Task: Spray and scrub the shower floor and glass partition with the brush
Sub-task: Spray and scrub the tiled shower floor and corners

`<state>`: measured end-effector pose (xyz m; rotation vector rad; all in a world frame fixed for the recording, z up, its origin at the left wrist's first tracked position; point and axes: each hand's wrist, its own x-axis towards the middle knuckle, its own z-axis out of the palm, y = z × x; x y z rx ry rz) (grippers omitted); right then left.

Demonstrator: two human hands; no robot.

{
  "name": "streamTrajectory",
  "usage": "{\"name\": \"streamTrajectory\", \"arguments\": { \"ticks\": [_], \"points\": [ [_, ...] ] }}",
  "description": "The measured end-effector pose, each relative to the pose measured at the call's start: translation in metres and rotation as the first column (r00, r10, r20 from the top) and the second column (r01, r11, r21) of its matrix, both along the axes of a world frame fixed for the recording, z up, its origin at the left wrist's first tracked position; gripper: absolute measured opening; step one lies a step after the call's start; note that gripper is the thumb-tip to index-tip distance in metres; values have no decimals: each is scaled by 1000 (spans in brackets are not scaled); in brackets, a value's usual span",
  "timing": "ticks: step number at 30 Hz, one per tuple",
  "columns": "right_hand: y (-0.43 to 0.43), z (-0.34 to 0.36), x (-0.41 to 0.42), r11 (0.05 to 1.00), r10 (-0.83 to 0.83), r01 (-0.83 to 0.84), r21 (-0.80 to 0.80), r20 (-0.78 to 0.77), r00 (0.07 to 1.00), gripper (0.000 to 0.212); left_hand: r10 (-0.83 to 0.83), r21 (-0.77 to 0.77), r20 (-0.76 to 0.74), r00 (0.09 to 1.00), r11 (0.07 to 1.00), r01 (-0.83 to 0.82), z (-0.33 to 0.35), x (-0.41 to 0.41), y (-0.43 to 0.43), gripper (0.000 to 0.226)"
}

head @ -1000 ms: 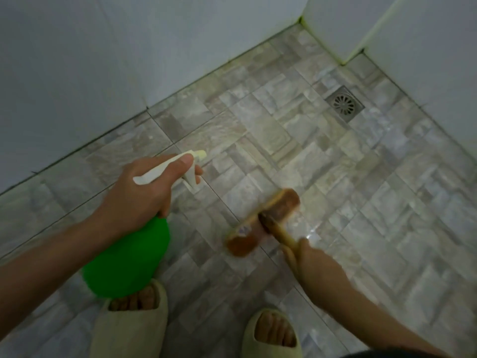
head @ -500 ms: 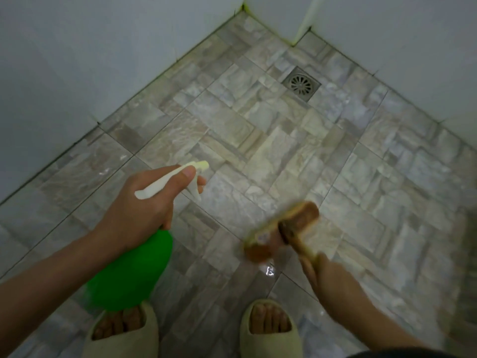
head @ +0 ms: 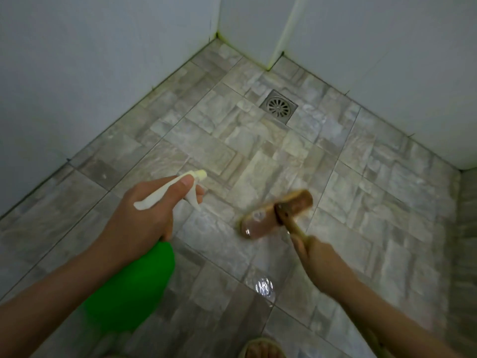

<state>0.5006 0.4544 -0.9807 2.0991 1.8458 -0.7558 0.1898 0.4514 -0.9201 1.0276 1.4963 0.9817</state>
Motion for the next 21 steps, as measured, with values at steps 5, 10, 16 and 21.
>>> {"name": "streamTrajectory", "arguments": {
  "ticks": [5,10,16,21],
  "points": [
    [33,0,-14,999,27,-26,-39,11,1000,45,-29,-7,17,999,1000,29,-4,2,27,47],
    [179,-10,-53,993,33,-23,113,-87,996,52,-30,5,33,999,1000,30,-6,7,46,46],
    [60,-19,-12,988,-146,148,31,-59,987,51,-15,20,68,998,1000,14,-7,0,55,47],
    [108,-20,-30,989,-127,134,60,-110,986,53,-23,-29,93,995,999,26,-14,-4,63,48]
  ]
}}
